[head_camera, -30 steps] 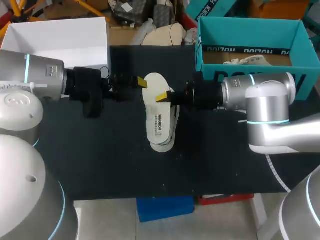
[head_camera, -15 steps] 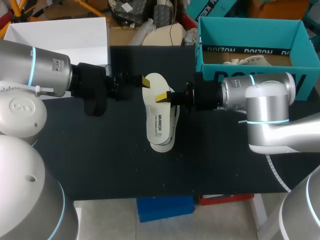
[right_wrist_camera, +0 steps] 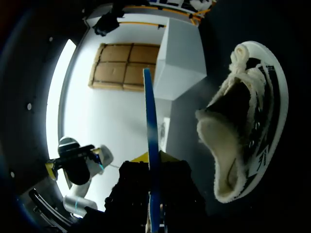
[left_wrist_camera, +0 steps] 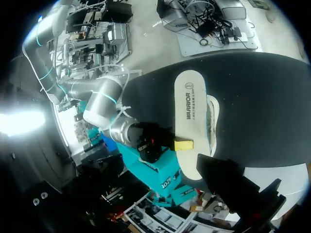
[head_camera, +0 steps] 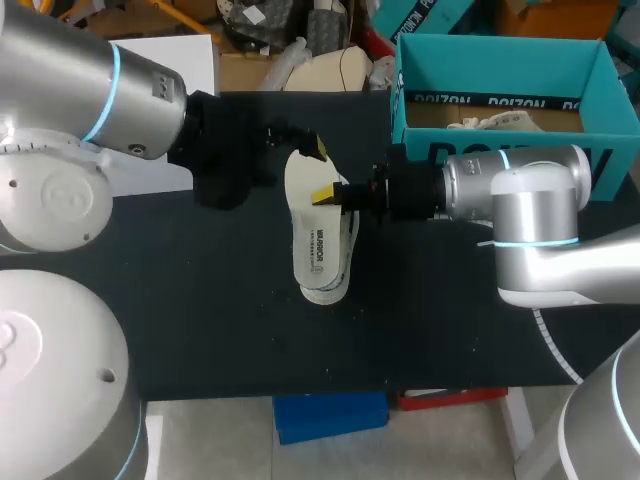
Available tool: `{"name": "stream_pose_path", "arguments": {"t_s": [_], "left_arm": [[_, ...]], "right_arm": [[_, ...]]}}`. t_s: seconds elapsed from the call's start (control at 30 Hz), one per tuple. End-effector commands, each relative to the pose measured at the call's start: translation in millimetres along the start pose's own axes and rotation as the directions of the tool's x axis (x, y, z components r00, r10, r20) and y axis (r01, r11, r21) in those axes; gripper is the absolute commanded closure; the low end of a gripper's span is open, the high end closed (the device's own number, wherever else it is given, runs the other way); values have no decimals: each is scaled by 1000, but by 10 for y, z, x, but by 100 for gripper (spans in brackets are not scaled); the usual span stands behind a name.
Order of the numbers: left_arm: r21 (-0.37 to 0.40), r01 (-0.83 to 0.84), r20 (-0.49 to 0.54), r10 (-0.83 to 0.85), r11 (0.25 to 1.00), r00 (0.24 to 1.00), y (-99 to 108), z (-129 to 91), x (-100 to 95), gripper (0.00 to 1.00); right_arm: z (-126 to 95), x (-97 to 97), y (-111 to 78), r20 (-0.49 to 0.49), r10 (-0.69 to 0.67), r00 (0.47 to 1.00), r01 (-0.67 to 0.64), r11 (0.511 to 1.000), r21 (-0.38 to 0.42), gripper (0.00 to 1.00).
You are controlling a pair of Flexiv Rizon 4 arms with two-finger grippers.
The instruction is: Take the shoe out of the shoebox, open the shoe tongue, remove and reinsert the insole, then place the shoe into the shoebox
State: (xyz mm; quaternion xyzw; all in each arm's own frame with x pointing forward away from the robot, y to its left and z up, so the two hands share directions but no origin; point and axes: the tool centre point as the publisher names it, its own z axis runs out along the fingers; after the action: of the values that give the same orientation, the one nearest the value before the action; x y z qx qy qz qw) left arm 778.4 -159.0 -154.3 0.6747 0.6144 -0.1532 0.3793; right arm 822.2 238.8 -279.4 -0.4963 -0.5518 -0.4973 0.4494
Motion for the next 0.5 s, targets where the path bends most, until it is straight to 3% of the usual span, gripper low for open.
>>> {"name": "stream_pose_path", "arguments": {"t_s": [0.03,0.13,0.5], "left_arm": [[57,-29,-439,51,998,897,-49,-52,-42,0],[65,7,-467,24,998,884,-106,-38,35,0],[65,7,-467,24,998,884,-106,-38,35,0]], "right_arm": [[6,1,0,1,0,1000,0,1000,0,100],[6,1,0,1,0,1000,0,1000,0,100],[6,1,0,1,0,1000,0,1000,0,100]]}}
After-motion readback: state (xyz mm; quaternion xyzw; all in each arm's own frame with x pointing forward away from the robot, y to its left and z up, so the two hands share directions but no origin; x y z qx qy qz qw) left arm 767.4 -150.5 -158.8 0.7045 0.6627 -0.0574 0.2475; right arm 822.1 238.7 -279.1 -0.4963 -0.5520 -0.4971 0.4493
